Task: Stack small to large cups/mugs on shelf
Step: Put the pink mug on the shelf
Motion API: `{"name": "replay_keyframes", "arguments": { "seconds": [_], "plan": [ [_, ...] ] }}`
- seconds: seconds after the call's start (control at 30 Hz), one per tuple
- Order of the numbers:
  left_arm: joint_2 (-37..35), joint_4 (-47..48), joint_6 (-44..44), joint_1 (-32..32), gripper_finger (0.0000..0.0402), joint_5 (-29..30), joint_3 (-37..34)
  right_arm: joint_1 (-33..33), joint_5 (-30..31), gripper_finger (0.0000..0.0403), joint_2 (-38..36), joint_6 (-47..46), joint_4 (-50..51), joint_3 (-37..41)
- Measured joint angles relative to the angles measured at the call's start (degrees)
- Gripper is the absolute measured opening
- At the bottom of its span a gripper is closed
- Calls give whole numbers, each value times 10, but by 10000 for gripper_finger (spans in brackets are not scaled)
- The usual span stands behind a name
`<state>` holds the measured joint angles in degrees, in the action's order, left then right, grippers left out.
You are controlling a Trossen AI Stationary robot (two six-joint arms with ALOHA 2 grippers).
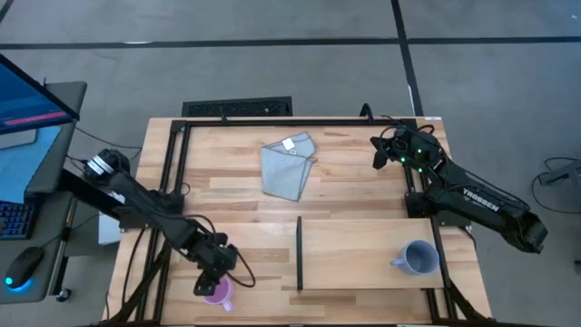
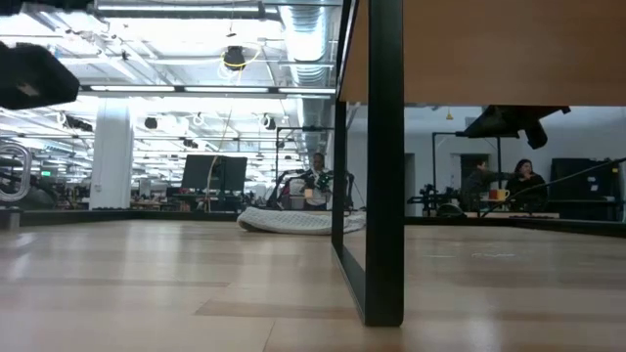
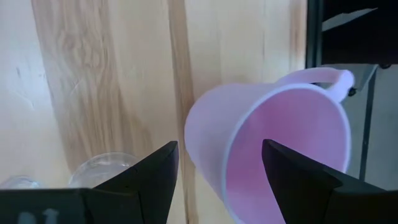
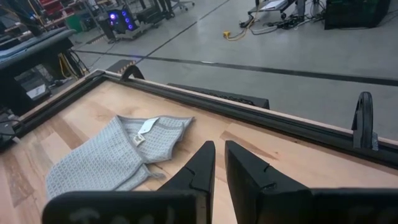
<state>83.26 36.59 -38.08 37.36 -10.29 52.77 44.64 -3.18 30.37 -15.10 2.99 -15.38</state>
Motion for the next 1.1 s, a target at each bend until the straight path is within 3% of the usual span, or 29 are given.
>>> {"name": "replay_keyframes", "arguments": {
  "seconds": [0.3, 0.8, 1.1],
  "plan": [
    [10, 4, -10, -3, 215, -4, 0, 0, 0, 59, 0, 0, 0, 0],
    [10, 1, -19, -23, 14, -3, 0, 0, 0, 59, 0, 0, 0, 0],
    [10, -14, -30, -42, 3, 3, 0, 0, 0, 59, 0, 0, 0, 0]
  ]
}}
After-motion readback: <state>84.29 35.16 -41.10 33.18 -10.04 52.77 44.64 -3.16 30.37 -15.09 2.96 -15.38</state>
